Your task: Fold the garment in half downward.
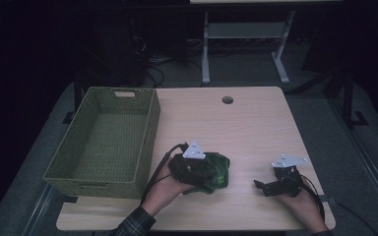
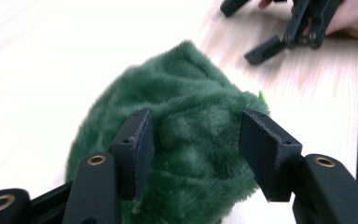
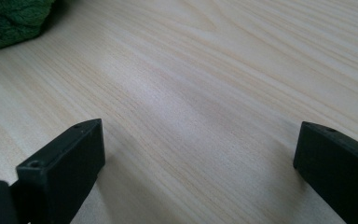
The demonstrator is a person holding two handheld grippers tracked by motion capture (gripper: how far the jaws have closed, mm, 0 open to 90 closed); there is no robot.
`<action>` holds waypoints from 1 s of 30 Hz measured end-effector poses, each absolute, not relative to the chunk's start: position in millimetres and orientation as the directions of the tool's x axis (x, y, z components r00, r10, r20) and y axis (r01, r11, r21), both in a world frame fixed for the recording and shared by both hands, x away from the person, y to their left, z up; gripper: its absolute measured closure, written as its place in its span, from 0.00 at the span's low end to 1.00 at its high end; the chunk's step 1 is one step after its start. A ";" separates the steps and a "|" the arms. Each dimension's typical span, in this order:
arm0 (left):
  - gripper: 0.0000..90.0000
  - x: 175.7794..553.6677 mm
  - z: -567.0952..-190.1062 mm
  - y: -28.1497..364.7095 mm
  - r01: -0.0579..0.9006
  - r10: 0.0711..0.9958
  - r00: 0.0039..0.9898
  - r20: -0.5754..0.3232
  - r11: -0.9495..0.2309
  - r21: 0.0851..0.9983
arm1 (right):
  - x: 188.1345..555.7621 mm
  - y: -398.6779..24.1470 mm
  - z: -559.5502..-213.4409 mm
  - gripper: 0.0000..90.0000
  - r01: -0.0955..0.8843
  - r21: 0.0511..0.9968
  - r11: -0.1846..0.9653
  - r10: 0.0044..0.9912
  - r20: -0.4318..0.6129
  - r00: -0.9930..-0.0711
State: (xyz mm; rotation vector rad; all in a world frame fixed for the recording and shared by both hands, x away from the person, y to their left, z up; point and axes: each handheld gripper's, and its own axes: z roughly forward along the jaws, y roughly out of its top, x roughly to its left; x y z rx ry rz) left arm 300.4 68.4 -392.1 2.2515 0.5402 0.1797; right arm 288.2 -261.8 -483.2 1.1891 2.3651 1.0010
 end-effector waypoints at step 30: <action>0.39 298.5 -428.3 52.5 0.300 0.315 0.945 -0.089 -0.724 0.621 | 288.1 -261.9 -483.2 0.02 0.580 0.704 0.410 0.795 0.036 -0.605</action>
